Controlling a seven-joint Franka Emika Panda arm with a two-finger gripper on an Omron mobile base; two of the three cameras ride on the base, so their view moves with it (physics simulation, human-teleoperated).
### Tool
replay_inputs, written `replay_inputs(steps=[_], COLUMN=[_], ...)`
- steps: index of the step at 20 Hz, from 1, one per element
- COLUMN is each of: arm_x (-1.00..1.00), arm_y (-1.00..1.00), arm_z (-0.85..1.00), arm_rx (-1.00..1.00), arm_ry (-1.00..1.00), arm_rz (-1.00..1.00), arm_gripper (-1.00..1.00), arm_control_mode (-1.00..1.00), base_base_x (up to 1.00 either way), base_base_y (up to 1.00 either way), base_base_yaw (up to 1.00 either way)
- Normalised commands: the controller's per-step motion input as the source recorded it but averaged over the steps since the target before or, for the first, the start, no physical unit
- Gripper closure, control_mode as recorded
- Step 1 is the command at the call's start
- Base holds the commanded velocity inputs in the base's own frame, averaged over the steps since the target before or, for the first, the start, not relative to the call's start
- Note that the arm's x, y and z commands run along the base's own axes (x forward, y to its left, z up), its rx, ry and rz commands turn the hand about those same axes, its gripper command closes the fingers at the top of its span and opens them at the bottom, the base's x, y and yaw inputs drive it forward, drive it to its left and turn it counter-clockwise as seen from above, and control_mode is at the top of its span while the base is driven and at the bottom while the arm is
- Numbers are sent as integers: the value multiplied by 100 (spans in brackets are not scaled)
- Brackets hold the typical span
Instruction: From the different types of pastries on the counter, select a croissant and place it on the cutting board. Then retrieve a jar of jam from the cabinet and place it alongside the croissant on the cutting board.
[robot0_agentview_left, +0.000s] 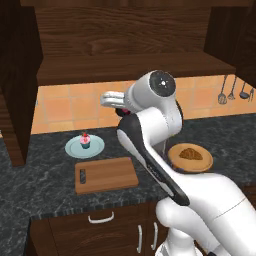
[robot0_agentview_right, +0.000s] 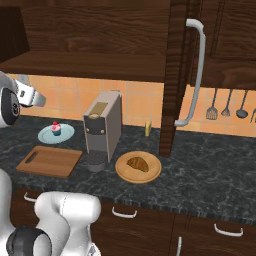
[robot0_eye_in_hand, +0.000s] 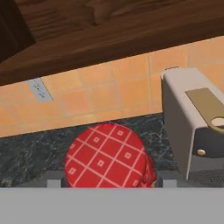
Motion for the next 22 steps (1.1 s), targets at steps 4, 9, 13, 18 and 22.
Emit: replay_inputs(steps=[4,9,13,18,22], arm_x=[-12,-25,-100,-32,55], arm_y=[13,3,6,1,-6], arm_z=[-42,-35,-98,-46,-15], arm_rx=[2,5,3,5,0], arm_ry=[18,23,21,12,7], arm_rz=[0,0,-1,0,0], arm_gripper=[100,100,100,100,100], arm_control_mode=[-100,-100,-100,-100,-100], base_base_x=[0,0,0,0,0], base_base_y=[0,0,0,0,0], base_base_yaw=[0,0,0,0,0])
